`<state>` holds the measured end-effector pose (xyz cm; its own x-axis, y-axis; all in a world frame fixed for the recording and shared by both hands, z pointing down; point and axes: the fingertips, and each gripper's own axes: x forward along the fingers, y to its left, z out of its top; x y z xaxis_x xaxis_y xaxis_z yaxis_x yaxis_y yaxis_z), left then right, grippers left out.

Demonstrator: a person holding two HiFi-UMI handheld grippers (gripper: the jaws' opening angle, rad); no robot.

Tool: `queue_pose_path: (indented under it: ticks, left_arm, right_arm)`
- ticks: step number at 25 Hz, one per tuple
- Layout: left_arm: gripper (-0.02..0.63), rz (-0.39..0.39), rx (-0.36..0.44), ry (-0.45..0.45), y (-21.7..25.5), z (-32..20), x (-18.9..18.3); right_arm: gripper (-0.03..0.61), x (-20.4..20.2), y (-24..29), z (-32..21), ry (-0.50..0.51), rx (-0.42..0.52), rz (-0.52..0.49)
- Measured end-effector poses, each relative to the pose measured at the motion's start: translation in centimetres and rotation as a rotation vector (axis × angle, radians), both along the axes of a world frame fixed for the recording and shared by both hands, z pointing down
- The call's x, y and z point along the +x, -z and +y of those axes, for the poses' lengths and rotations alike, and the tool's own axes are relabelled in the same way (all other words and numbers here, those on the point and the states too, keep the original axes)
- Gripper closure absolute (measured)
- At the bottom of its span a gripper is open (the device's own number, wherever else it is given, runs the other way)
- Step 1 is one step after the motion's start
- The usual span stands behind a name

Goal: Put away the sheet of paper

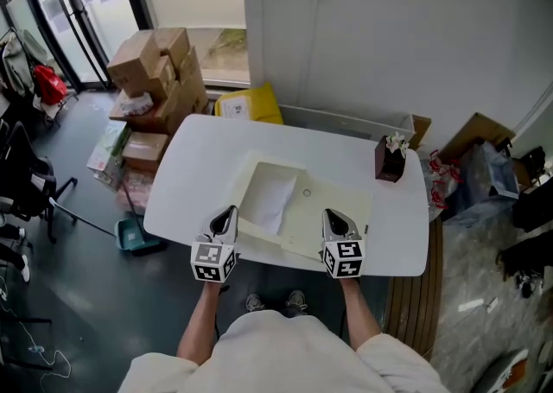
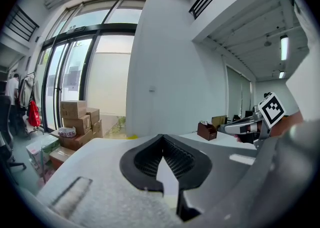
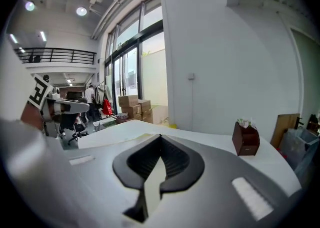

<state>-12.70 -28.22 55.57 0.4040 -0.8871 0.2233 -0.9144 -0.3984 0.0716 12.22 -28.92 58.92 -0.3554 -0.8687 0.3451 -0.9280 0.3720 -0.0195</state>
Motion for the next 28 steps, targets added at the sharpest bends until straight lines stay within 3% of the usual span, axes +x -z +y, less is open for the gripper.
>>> queue_pose_path:
  ticks: [9, 28]
  left_arm:
    - [0.611, 0.002, 0.020, 0.012, 1.3, 1.3, -0.2]
    - [0.611, 0.005, 0.035, 0.026, 1.5, 2.4, 0.0]
  right_arm:
    - [0.578, -0.2, 3.7, 2.5, 0.028, 0.102, 0.026]
    - [0.578, -0.6, 4.0, 2.9, 0.025, 0.122, 0.001]
